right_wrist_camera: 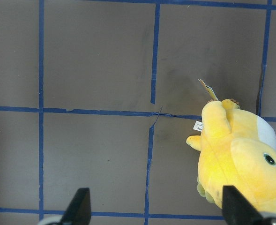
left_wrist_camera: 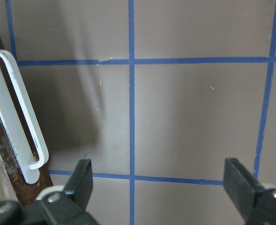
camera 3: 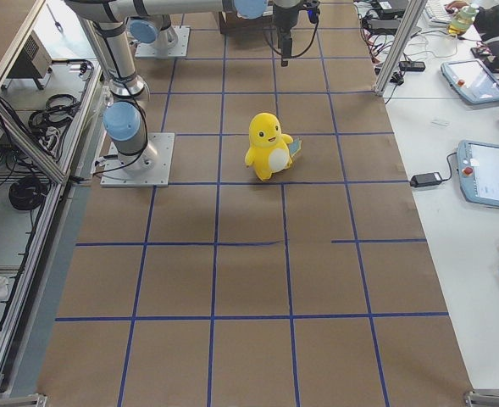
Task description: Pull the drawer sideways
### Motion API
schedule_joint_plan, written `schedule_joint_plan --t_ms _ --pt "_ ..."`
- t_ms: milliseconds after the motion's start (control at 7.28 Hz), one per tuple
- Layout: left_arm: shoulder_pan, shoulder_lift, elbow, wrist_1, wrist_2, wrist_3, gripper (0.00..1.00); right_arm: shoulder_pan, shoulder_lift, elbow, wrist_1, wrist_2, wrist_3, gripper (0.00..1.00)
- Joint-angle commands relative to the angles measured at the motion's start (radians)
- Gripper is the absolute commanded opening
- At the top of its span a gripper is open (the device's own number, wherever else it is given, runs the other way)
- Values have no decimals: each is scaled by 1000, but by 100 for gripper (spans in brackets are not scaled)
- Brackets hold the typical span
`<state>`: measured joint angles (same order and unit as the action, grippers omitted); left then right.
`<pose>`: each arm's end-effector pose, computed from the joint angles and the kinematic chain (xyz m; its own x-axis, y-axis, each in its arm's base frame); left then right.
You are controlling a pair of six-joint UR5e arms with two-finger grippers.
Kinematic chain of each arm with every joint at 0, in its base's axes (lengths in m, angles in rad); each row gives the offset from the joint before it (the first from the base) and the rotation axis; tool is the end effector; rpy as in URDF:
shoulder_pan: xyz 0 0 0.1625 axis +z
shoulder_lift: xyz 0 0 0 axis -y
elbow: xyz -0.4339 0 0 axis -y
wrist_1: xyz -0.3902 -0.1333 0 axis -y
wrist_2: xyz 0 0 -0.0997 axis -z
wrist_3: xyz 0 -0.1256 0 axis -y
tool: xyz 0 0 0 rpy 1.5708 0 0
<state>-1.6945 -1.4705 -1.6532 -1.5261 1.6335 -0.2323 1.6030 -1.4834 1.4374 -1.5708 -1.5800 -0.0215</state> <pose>-0.1805 -0.4351 0.4823 -0.9926 -0.1120 -0.0465 -0.1083 0.9913 -0.0753 0.1492 -0.5285 0.4918 -0.9985 -0.0532 0.0102 -0.0536 0.9975 -0.0458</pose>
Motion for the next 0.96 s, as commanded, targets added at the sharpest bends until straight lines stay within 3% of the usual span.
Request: schedule_joint_plan --t_ms 0,824 --pt "100 22 18 -28 -96 75 100 0 0 0 0 0 0 100" --pt "139 12 26 10 -72 119 100 0 0 0 0 0 0 100"
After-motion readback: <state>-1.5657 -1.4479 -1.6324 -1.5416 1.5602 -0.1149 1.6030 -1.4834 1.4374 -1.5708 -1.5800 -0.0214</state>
